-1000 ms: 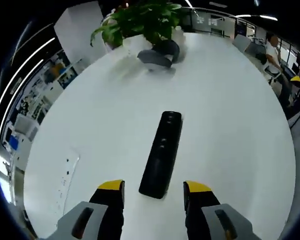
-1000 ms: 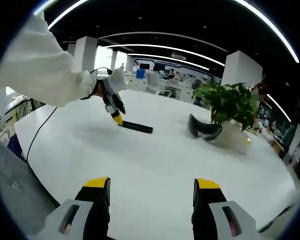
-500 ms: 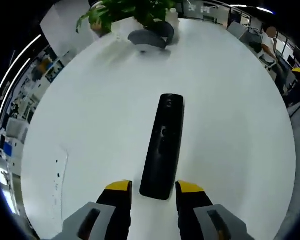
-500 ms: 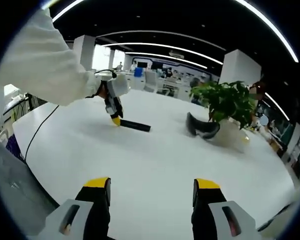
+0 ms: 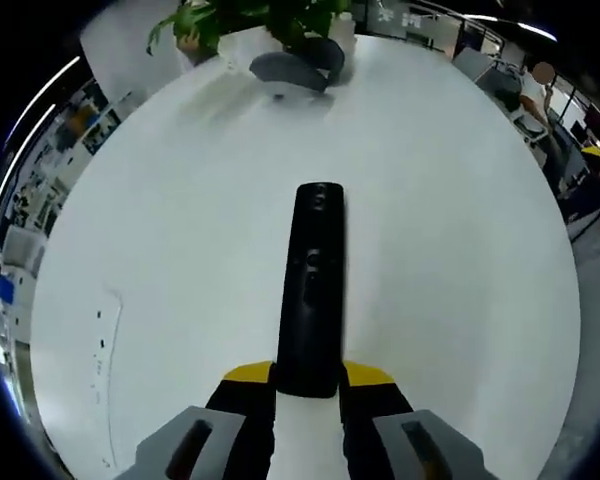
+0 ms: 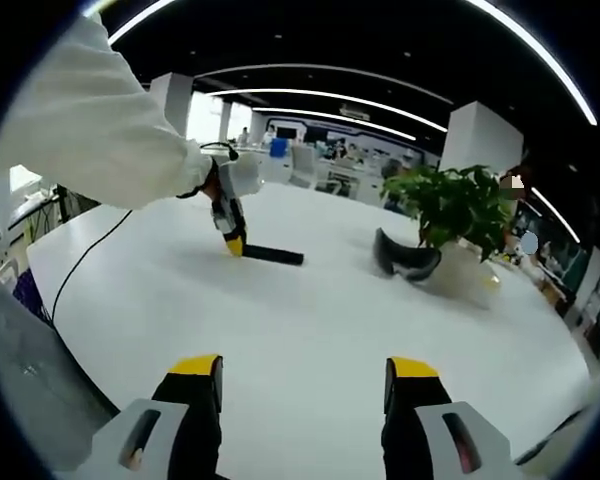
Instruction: Press the specified remote control buttons in sequence, fully releasing each button before pressing the next.
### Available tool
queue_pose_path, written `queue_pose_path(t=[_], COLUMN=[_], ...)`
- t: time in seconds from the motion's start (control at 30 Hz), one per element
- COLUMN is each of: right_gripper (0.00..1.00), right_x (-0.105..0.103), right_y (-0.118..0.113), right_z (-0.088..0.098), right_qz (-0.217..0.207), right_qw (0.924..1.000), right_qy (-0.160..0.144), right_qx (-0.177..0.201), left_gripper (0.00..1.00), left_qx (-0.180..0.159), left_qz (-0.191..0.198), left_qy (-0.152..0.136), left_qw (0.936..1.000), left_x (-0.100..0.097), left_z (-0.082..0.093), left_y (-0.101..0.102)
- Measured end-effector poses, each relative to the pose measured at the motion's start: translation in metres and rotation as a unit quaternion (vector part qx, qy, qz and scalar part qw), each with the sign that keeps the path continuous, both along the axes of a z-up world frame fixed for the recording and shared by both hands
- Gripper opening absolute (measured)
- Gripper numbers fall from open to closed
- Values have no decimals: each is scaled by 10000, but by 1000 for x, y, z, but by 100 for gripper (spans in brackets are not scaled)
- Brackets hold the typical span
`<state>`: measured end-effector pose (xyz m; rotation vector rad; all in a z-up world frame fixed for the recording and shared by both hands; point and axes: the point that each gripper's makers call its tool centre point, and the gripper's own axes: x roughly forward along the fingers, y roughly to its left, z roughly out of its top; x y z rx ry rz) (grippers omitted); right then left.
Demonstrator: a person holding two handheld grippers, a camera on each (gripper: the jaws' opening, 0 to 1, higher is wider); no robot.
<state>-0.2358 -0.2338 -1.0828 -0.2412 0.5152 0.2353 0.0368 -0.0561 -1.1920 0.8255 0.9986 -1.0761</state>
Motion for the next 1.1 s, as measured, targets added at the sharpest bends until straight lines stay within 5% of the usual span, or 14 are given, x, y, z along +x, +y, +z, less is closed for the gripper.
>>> queue_pose_path(t=[0.3, 0.57, 1.1], right_gripper=[63, 62, 61], right_x=[0, 0, -1], right_y=[1, 1, 6], right_z=[1, 3, 7], right_qz=[23, 34, 151], right_qw=[10000, 10000, 9997], right_qy=[-32, -75, -163], right_qx=[13, 35, 113], left_gripper=[23, 23, 23], left_qx=[627, 749, 948], left_qz=[-78, -107, -515], left_qy=[-59, 435, 373], left_qw=[9980, 9962, 9935], left_x=[-10, -33, -78], left_z=[-5, -8, -9], left_y=[1, 4, 8])
